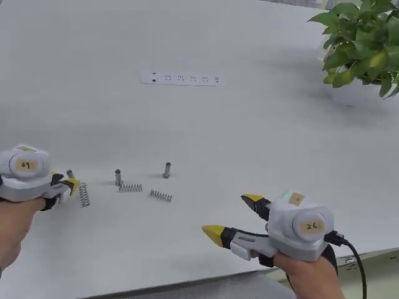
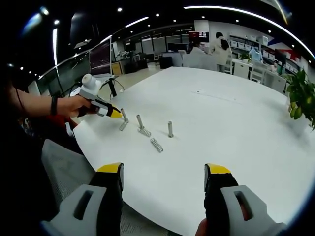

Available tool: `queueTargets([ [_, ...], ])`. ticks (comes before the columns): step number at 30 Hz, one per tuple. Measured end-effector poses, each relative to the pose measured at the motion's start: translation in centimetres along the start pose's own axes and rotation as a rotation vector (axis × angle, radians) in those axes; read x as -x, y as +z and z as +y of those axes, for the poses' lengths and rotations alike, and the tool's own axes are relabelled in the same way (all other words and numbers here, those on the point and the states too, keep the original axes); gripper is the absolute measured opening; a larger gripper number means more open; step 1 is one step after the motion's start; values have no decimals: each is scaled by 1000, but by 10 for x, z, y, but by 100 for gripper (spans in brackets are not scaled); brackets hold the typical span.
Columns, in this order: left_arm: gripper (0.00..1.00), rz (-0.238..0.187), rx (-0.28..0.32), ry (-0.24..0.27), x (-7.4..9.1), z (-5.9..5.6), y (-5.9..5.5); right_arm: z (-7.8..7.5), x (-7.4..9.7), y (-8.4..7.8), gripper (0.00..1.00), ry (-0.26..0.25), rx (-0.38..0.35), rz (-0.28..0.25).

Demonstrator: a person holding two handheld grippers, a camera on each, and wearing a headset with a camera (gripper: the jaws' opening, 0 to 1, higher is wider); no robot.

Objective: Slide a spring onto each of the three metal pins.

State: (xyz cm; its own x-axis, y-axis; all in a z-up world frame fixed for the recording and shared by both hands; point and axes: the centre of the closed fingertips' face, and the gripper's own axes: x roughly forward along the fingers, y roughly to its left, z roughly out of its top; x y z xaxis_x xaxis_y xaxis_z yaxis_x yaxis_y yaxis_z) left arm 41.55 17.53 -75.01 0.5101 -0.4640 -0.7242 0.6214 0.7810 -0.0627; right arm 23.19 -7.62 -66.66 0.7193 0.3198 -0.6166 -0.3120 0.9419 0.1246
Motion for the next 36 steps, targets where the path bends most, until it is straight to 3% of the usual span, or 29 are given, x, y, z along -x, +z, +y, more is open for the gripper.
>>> queueTargets([
  [10,18,20,44,-3,10,-4,-25,4,1,-4,65,10,6,3],
  [26,17,-4,111,-29,-6,-24,-15,4,4,-5,65,6,7,6],
  [36,15,16,112,-33,-14,-31,-19,2,7,-9,65,-6,-2,10],
])
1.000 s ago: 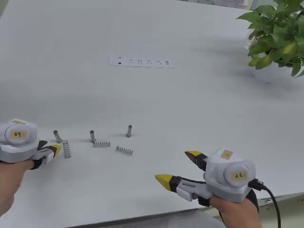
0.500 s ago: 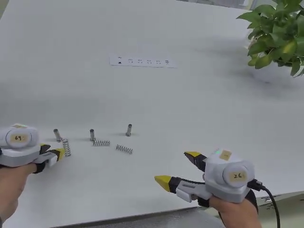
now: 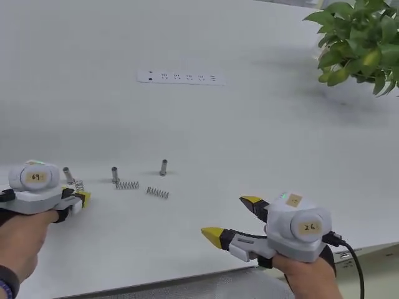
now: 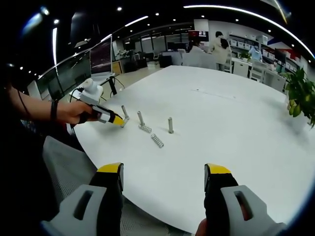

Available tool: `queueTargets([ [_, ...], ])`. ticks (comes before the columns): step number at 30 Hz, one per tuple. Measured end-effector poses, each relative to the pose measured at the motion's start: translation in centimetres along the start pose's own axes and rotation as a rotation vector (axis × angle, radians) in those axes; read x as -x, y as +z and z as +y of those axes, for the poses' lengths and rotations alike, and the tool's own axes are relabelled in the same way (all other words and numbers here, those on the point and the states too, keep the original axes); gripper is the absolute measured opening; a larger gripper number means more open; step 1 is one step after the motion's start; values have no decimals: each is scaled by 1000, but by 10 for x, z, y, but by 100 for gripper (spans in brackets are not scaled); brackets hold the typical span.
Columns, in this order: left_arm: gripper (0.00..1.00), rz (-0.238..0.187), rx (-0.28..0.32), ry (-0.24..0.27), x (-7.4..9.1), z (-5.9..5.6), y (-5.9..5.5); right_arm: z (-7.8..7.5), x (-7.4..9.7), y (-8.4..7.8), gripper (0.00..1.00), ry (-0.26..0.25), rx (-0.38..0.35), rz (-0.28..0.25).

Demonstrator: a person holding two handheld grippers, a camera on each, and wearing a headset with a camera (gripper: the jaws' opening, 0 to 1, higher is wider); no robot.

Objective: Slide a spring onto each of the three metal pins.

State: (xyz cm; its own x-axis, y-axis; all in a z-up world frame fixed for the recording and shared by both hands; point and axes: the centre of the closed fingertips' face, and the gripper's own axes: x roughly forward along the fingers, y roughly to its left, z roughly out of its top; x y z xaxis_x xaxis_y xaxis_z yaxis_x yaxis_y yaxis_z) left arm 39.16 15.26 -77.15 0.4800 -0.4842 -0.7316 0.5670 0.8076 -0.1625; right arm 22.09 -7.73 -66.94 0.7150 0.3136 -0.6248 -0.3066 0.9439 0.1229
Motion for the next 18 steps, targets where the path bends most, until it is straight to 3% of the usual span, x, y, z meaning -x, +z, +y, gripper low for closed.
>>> queueTargets([
  [12,14,18,-11,18,-6,7,-5,4,-2,-1,65,9,2,9],
  [18,7,20,-80,31,-8,4,-9,5,-2,1,65,12,5,5],
])
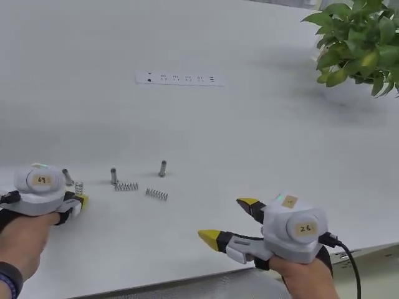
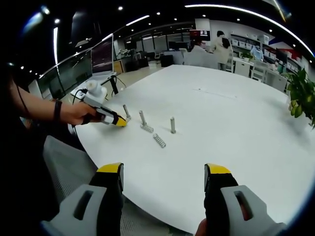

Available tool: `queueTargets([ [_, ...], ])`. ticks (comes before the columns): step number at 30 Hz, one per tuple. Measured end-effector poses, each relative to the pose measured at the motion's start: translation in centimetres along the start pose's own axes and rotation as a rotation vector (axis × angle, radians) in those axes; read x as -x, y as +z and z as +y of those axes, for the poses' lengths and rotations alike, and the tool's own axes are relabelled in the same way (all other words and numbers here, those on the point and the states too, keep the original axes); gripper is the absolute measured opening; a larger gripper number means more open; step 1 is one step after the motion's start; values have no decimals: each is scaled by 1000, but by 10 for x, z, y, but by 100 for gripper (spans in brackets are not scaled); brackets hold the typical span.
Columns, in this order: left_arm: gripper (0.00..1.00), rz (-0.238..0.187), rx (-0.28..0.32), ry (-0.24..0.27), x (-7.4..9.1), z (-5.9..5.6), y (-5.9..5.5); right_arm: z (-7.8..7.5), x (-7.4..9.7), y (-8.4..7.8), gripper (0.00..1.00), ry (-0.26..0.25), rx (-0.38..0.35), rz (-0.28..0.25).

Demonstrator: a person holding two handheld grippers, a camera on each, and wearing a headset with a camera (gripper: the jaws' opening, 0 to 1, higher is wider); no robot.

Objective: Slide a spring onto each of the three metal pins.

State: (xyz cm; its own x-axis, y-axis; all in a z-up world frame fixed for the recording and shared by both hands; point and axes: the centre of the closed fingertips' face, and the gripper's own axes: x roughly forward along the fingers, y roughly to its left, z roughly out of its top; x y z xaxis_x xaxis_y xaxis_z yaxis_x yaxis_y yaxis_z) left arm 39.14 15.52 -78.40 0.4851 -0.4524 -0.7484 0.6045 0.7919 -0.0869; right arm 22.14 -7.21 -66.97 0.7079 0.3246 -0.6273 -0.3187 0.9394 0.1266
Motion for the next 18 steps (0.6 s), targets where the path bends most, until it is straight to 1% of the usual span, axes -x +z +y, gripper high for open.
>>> queueTargets([
  [3,3,15,-30,-3,2,-3,-3,0,0,2,65,2,-4,-8],
  [6,3,29,-57,-11,5,-6,-5,1,0,2,65,6,-4,-10],
  [8,2,20,-59,-14,8,-7,-4,2,0,3,65,10,1,-11],
  [10,2,-3,-31,-29,13,-10,-2,3,-1,2,65,13,10,-8],
  [13,2,-8,-38,-34,18,-11,-2,5,-2,0,65,25,8,-11],
  [18,2,-34,-48,-53,29,-19,1,11,-5,-2,65,43,2,-11],
])
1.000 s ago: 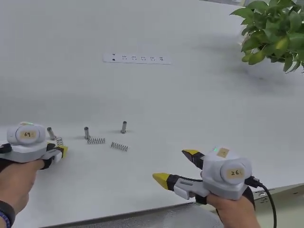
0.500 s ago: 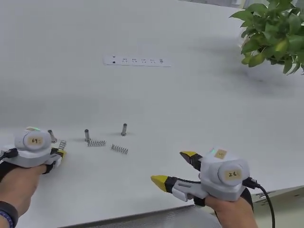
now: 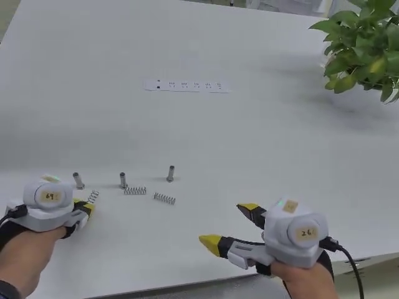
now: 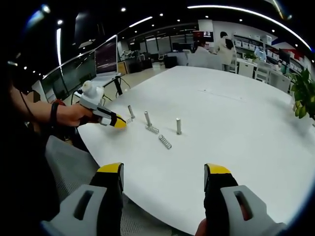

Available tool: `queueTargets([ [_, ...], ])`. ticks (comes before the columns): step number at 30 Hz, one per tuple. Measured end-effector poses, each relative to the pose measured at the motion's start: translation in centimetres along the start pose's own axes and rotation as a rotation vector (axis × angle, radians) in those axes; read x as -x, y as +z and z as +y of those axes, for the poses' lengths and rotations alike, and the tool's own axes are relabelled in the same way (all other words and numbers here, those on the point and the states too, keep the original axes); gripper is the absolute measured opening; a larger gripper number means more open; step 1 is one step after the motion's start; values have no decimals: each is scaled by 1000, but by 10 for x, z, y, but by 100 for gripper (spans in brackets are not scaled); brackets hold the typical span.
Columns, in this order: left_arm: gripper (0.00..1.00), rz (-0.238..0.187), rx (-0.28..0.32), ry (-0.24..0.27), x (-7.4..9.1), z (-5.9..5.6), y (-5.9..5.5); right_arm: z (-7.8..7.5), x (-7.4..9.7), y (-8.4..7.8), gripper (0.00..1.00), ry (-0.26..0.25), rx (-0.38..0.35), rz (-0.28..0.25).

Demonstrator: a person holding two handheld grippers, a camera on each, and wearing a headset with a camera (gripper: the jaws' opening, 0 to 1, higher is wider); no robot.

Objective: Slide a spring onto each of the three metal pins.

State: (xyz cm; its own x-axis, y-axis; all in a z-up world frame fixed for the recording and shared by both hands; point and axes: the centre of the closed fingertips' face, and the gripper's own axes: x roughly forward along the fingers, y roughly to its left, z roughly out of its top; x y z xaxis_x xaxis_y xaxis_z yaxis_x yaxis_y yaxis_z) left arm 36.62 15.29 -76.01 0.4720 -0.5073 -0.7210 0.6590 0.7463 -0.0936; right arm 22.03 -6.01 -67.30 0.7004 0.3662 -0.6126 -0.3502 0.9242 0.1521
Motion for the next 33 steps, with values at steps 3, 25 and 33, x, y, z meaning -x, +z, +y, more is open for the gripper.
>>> queueTargets([
  [3,2,-15,-18,-5,8,-4,3,3,-3,-2,65,16,-8,3],
  [25,2,-109,-123,-89,49,-46,14,26,-20,9,62,147,34,9],
  [33,2,-147,-179,-140,63,-75,22,40,-24,12,58,213,84,16],
])
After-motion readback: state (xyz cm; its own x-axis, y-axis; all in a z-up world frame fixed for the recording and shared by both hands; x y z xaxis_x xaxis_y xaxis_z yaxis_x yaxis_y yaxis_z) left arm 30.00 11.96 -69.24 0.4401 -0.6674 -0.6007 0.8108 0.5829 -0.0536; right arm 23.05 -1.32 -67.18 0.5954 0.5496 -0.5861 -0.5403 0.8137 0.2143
